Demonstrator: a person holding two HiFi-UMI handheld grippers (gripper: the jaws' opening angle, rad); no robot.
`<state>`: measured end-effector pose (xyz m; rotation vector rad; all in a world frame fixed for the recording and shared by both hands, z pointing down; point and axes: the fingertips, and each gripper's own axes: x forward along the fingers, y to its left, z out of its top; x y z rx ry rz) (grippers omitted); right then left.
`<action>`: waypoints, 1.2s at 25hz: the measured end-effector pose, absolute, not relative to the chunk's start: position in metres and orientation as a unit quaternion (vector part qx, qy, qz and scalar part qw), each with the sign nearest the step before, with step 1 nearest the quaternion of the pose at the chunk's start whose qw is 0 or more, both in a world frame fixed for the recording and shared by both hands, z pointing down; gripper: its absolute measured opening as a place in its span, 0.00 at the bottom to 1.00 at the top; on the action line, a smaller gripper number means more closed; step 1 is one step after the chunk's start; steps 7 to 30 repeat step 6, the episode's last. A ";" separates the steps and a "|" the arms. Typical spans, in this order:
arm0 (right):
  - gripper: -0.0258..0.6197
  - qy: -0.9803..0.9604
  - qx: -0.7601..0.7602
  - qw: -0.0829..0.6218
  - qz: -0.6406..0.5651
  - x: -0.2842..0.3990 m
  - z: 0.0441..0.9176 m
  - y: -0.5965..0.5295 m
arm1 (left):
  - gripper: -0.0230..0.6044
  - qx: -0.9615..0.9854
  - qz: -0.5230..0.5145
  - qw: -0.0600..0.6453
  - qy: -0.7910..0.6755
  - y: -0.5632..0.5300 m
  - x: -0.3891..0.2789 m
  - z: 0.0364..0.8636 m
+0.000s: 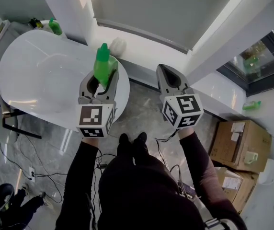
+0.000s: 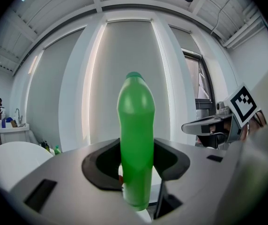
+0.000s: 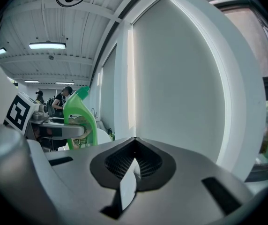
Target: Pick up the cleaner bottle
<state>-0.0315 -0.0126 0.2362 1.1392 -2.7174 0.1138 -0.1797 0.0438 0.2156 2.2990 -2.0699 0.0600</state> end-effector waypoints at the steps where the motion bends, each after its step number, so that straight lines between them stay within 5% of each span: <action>1: 0.04 -0.917 0.385 0.096 0.040 -0.031 0.237 -0.013 | 0.33 0.743 0.019 0.024 -0.669 0.044 -0.180 0.216; 30: 0.04 -0.916 0.386 0.097 0.045 -0.029 0.241 -0.010 | 0.33 0.742 0.021 0.026 -0.670 0.046 -0.179 0.219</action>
